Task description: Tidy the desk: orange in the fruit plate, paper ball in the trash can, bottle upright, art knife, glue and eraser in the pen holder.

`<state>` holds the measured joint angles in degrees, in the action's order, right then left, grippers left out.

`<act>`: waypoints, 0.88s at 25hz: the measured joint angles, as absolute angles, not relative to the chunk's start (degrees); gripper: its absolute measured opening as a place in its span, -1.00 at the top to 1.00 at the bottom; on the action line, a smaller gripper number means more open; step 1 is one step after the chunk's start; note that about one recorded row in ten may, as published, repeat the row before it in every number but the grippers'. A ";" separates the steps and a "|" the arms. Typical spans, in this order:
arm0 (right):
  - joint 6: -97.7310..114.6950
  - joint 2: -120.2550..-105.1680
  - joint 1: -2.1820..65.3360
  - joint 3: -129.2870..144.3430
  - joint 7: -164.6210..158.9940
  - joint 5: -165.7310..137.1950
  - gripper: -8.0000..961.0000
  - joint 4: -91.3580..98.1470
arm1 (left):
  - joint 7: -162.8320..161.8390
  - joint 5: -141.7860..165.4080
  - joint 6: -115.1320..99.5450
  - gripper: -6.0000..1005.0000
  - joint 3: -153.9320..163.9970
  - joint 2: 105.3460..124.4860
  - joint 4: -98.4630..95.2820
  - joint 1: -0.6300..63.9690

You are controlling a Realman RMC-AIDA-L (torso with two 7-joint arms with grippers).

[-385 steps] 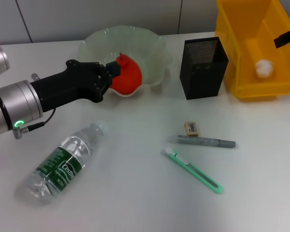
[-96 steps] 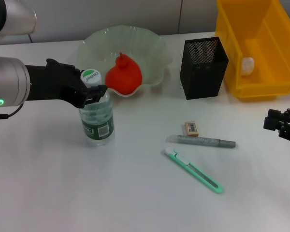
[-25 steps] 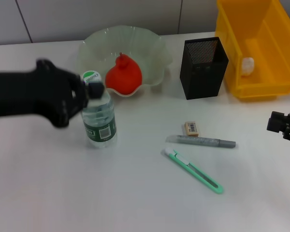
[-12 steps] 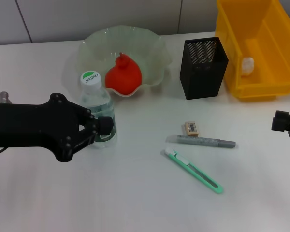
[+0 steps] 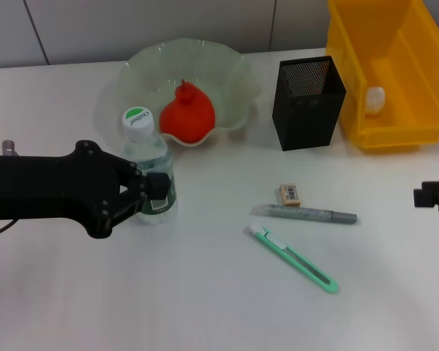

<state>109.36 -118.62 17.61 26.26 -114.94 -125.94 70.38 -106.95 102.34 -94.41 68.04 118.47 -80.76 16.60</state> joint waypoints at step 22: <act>118.85 -109.07 39.16 36.54 -144.95 -138.30 0.25 66.03 | -103.99 102.66 -93.68 0.99 67.89 118.42 -76.27 16.96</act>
<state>118.85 -109.07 39.16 36.54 -144.95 -138.30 66.03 -103.99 102.66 -93.68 67.89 118.42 -76.27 16.96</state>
